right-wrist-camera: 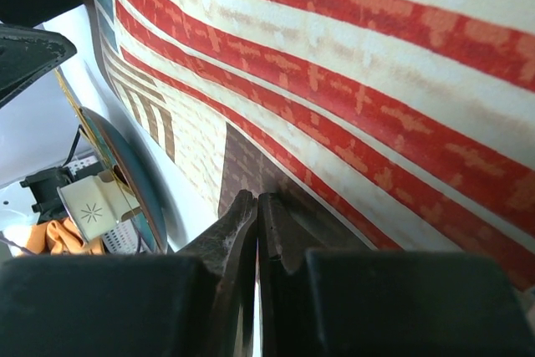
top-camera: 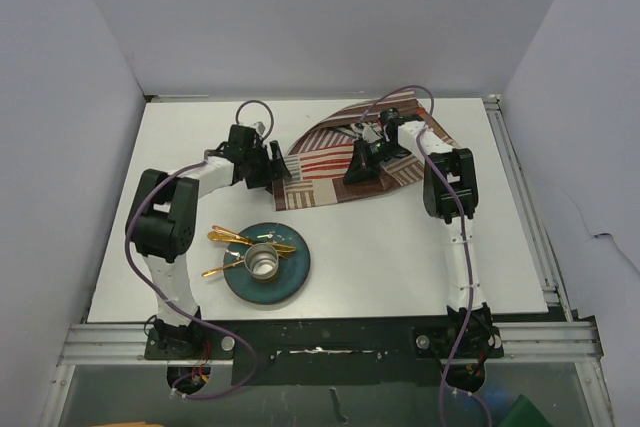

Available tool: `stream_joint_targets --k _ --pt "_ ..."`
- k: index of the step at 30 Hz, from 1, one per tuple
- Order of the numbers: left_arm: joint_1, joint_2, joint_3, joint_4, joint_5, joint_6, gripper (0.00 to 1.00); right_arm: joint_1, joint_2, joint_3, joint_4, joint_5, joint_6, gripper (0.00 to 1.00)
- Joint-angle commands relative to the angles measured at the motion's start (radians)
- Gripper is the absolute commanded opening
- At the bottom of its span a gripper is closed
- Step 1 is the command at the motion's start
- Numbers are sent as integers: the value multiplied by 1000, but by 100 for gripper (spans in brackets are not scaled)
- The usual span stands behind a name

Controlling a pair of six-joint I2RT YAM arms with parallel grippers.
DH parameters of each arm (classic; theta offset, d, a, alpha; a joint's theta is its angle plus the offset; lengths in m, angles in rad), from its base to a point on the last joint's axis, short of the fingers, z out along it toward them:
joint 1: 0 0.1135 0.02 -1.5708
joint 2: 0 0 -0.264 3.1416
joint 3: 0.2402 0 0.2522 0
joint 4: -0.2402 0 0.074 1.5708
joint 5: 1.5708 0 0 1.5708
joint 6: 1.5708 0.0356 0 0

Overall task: Set the dinner table for one person
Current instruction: Flatten out the napkin at the center of the board.

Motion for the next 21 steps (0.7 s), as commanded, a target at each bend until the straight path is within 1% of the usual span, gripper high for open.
stream_joint_targets --k 1,5,9,12,16,21 --pt "0 73 -32 90 48 -29 69 8 0 -72 69 260 -53 0" --pt "2 113 -37 92 34 -35 69 6 -34 -125 60 288 -24 0" --pt "12 149 -18 70 -6 -32 69 8 -118 -286 125 312 23 0" --pt "20 174 5 50 -35 -24 69 8 -186 -385 157 356 39 0" --pt "27 194 35 31 -62 -23 69 14 -250 -483 159 428 42 0" --pt "28 204 79 -5 -95 -15 69 9 -308 -591 125 577 63 0"
